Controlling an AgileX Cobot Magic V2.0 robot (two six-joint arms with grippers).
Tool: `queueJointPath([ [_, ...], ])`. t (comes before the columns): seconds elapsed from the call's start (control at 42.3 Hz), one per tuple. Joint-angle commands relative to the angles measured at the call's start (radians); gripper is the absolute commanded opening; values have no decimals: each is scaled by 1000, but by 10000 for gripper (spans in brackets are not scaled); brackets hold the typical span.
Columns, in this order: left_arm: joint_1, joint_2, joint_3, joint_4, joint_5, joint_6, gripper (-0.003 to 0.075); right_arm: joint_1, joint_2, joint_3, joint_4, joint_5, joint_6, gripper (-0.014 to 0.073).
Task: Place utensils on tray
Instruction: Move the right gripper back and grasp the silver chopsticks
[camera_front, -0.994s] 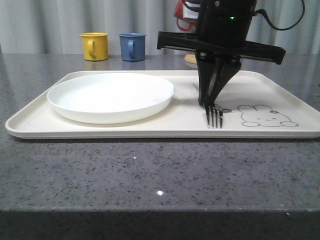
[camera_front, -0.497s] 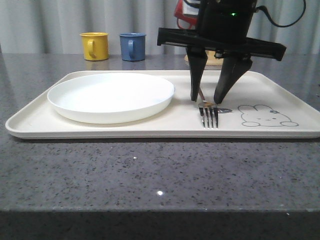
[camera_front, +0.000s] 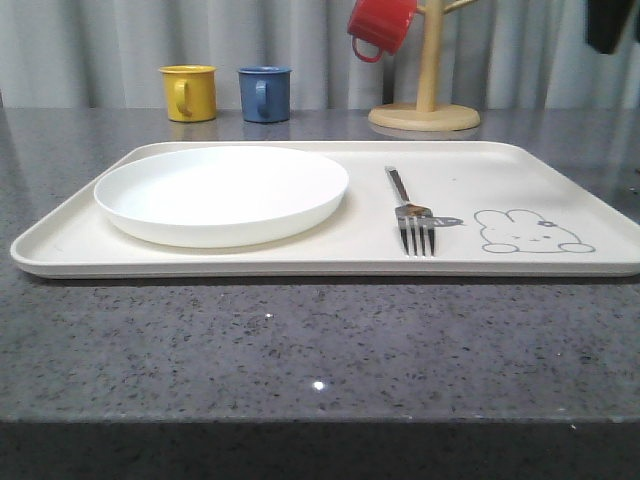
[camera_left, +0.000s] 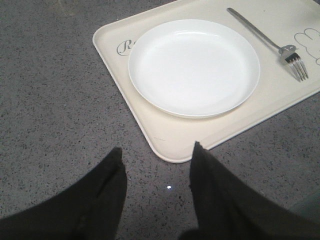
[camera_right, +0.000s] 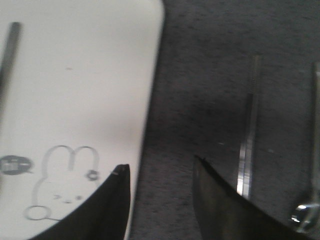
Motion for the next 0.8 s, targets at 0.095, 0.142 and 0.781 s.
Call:
queueJointPath([
  [0.095, -7, 0, -25, -6, -69, -10, 302, -183, -44, 76, 9, 50, -149, 330],
  [0.142, -7, 0, -25, -6, -69, -10, 302, -223, -40, 107, 37, 36, -186, 330],
  [0.781, -7, 0, -25, -10, -69, -10, 302, -309, 114, 199, 157, 15, -288, 329],
])
